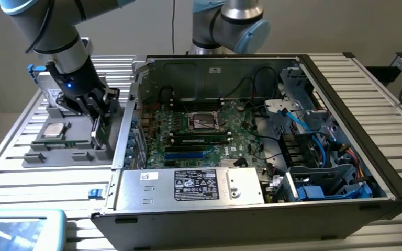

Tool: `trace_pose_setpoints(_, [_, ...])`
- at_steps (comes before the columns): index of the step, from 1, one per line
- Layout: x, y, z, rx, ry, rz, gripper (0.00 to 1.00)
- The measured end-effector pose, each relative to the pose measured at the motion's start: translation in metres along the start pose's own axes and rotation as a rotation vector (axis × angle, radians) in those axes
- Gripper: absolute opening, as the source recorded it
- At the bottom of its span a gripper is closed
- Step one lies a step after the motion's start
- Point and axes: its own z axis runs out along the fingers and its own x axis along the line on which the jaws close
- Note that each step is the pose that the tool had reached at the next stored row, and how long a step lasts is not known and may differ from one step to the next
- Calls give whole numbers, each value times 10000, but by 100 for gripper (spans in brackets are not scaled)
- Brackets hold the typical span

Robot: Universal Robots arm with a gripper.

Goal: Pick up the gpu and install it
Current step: 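Pick up the gpu and move the gpu toward the slot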

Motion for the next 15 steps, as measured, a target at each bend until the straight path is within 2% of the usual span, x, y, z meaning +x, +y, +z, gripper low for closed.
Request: trace_pose_setpoints(15, [-8, 80, -674, 1, -3, 17, 28])
